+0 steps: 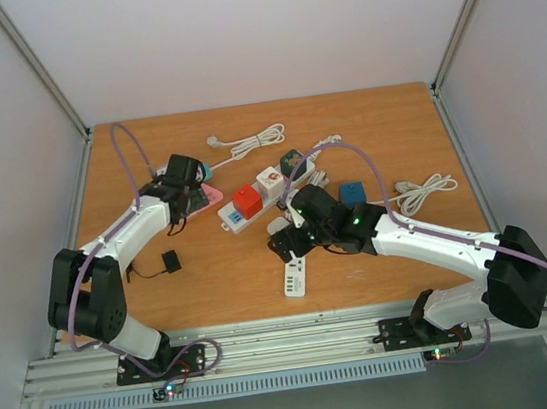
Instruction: Insert the plug
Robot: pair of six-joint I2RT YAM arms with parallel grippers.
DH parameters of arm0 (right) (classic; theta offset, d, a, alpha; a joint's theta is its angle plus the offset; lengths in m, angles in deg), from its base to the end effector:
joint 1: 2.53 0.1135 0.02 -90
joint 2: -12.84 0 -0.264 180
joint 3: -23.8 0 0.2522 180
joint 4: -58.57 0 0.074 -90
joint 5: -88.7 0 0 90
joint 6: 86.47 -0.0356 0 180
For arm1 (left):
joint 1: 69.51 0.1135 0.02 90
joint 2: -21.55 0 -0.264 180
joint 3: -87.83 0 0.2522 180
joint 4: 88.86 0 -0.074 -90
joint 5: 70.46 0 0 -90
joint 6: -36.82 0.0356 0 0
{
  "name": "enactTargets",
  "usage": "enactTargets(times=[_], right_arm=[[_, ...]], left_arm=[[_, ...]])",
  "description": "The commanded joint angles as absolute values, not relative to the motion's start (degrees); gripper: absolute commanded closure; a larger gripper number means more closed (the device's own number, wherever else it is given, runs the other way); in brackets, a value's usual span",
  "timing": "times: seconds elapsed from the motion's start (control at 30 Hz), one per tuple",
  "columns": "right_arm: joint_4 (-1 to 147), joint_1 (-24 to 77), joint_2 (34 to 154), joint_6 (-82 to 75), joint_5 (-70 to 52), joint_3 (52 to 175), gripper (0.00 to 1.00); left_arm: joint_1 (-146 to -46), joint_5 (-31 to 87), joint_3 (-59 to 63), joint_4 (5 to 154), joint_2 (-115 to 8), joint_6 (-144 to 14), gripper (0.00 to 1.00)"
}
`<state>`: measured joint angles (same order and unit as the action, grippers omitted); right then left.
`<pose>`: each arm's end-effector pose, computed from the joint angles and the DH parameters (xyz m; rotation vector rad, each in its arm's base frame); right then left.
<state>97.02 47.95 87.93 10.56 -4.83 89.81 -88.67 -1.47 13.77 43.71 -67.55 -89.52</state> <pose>0.1733 0.2136 0.2480 -1.2004 2.1267 0.4211 0.2961 -0.0894 0.2169 -0.4951 2.5025 0.1275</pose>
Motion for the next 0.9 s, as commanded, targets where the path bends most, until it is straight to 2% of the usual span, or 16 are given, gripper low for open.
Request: enactTargets(times=[0.0,0.3,0.47,0.7,0.87], right_arm=[[97.4,48.2,86.2,10.0,-4.5,91.1,0.04],[97.7,48.2,86.3,10.4,-4.3,91.4,0.04],[97.6,48.2,86.7,10.4,-4.4,91.3,0.04],[97.5,48.2,86.5,10.3,-4.2,91.1,0.04],[97.4,48.2,86.4,10.2,-4.3,90.7,0.04]], left_arm=[[-87.9,-0.9,11.8,40.0,-68.8,-89.0,0.12],[-85.0,4.8,9.2,40.7,-74.6,-87.2,0.31],[-84.1,4.1,8.5,39.6,-76.3,-86.6,0.54],[-84.1,5.3,8.5,33.9,-80.0,-90.1,0.65],[-84.1,2.8,12.5,32.9,-76.7,-91.6,0.66]])
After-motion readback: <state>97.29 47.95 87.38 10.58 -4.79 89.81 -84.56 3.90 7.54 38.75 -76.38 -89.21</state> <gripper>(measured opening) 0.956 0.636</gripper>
